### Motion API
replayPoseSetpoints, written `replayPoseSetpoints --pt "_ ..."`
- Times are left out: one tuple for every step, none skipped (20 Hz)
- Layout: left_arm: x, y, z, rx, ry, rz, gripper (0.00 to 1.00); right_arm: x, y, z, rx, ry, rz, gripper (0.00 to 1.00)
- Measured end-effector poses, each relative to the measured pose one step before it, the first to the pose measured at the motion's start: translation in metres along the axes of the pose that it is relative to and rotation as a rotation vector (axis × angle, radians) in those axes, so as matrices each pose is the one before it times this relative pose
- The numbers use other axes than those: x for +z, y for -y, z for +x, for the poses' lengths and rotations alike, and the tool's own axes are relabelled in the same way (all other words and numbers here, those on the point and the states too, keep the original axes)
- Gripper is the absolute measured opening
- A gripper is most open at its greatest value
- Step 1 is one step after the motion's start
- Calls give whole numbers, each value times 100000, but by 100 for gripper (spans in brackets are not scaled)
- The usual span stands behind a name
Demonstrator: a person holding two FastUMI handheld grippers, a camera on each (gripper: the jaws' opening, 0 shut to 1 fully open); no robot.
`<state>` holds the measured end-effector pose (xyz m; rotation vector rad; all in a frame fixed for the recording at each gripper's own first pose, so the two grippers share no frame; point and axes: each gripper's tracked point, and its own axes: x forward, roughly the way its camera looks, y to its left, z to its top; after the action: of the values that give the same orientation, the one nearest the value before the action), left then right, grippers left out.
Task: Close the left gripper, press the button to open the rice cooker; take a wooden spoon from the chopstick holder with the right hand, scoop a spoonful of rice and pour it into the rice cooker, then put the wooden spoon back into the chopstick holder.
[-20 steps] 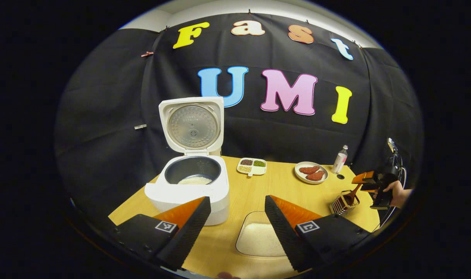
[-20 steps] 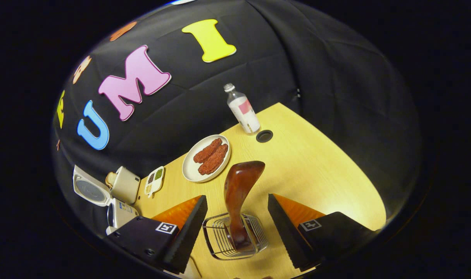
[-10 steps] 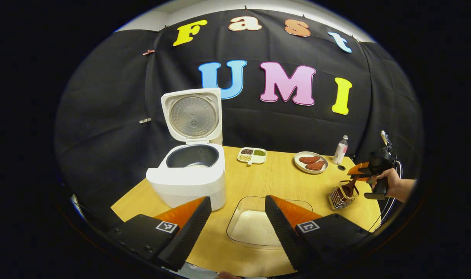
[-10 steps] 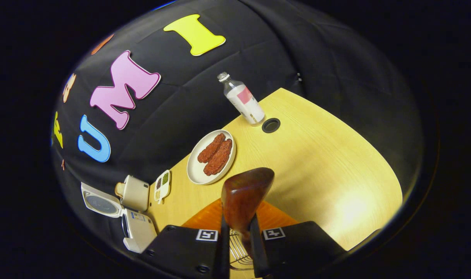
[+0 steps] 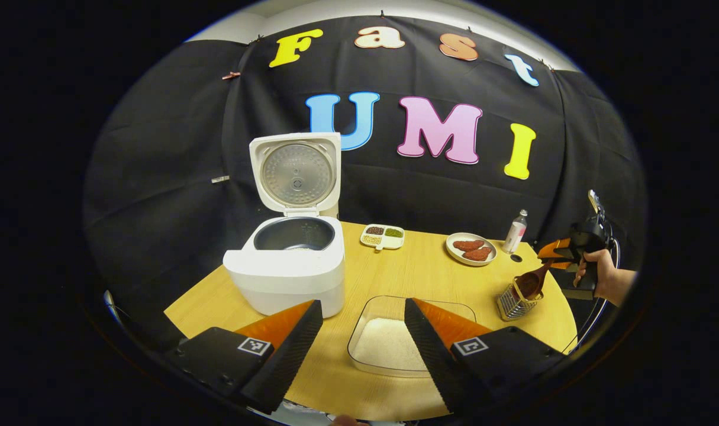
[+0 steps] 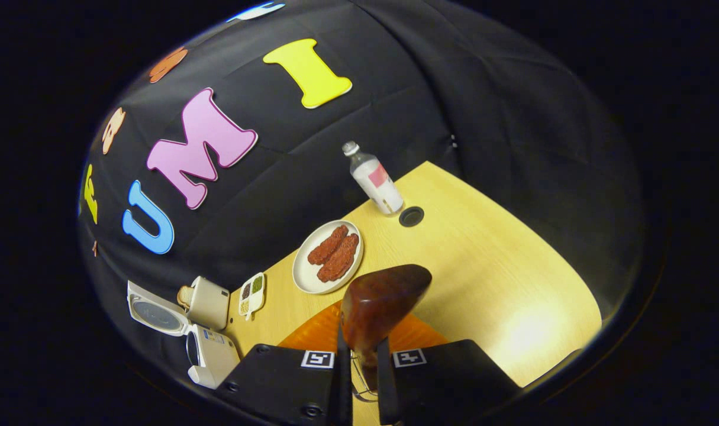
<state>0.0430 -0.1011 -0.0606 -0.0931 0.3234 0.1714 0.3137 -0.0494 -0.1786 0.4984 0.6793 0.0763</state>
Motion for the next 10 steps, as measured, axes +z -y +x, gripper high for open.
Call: replayPoseSetpoints --pt "17 -399 103 -1251 169 495 96 859 -576 -918 -483 3366 -1501 21" --pt "169 -589 -60 -1297 756 419 96 780 -595 -874 -200 2251 -447 21" --pt "301 -553 22 -1362 987 273 96 404 -593 -1170 -2 1811 146 21" --pt "90 -577 -7 -1266 785 370 96 515 -651 -947 162 1926 365 21" --pt "145 -677 -50 -1062 431 591 96 438 -842 -1315 1176 2119 175 22" --pt "-68 -722 -198 -964 94 457 96 127 -880 -978 1274 914 -209 21" --pt "281 -632 -327 -1266 906 535 96 -247 -575 -1024 261 896 -241 21" --pt "364 -435 -266 -1485 1719 313 97 -200 -564 -1070 -233 1021 -632 22" --pt "350 -352 -205 -1924 1377 -381 96 -18 -750 -956 137 1312 -1024 22" --pt "-57 -354 -164 -1916 798 -870 97 -171 -898 -1065 213 1096 -1143 22"
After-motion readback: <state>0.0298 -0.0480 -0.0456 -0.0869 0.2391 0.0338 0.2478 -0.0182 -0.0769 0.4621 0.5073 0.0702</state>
